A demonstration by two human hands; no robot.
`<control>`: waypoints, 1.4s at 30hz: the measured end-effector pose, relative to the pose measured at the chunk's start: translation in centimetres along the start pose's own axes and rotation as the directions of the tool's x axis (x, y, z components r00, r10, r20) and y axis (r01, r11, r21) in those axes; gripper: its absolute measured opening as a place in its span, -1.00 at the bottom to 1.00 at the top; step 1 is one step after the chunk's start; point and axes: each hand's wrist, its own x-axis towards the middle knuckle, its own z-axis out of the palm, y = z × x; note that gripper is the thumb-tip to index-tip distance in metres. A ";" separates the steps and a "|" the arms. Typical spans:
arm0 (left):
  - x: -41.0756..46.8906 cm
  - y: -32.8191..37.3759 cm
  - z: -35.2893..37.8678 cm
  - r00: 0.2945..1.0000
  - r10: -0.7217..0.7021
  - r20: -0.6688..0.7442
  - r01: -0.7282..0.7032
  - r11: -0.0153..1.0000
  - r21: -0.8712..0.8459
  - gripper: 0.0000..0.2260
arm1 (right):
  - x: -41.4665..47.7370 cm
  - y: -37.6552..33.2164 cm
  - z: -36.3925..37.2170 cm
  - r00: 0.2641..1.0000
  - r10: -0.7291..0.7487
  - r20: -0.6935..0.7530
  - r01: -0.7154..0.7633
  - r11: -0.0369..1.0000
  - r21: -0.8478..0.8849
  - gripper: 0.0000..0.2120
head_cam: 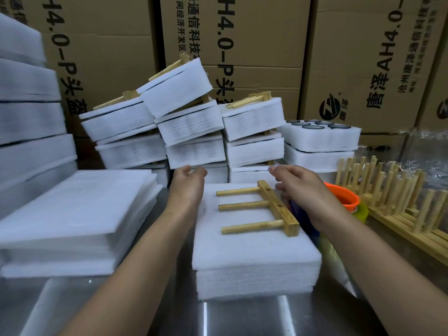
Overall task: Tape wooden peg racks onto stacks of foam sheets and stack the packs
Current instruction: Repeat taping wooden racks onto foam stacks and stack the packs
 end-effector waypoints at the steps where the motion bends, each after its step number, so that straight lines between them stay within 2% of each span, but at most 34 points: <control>1: 0.2 -0.2 0.1 0.998 -0.062 0.030 0.061 0.998 0.033 -0.56 | 0.1 0.1 0.1 0.997 0.049 0.058 -0.052 0.998 0.045 -0.68; 4: 0.0 -0.5 0.3 0.970 -0.227 0.082 0.217 0.969 0.115 -0.52 | 0.3 0.6 0.6 0.939 0.229 0.256 -0.264 0.958 0.113 -0.39; 6: -0.2 -0.6 0.6 0.963 -0.254 0.094 0.241 0.962 0.132 -0.54 | 0.4 1.0 0.8 0.913 0.258 0.315 -0.302 0.948 0.099 -0.33; 15: -0.2 -0.9 1.1 0.981 -0.172 0.087 0.157 0.974 0.163 -0.56 | 0.0 0.6 0.9 0.960 0.196 0.200 -0.189 0.981 -0.051 -0.44; 32: 0.4 -1.8 0.9 0.980 -0.095 0.176 0.042 0.958 0.285 -0.50 | -0.1 0.7 1.3 0.971 0.157 0.179 -0.152 0.987 -0.043 -0.70; 37: 0.5 -1.8 1.1 0.981 -0.067 0.180 0.012 0.957 0.288 -0.61 | -0.2 0.4 1.0 0.963 0.170 0.210 -0.151 0.983 -0.104 -0.60; 40: 0.5 -1.7 1.1 0.984 -0.086 0.153 0.042 0.962 0.269 -0.62 | -0.1 -0.2 -0.3 0.986 0.020 0.164 0.038 0.938 -0.344 -0.56; 42: 0.4 -1.5 1.2 0.983 -0.128 0.133 0.096 0.970 0.221 -0.61 | 0.0 -0.7 -1.7 0.993 -0.117 0.031 0.119 0.902 -0.415 -0.61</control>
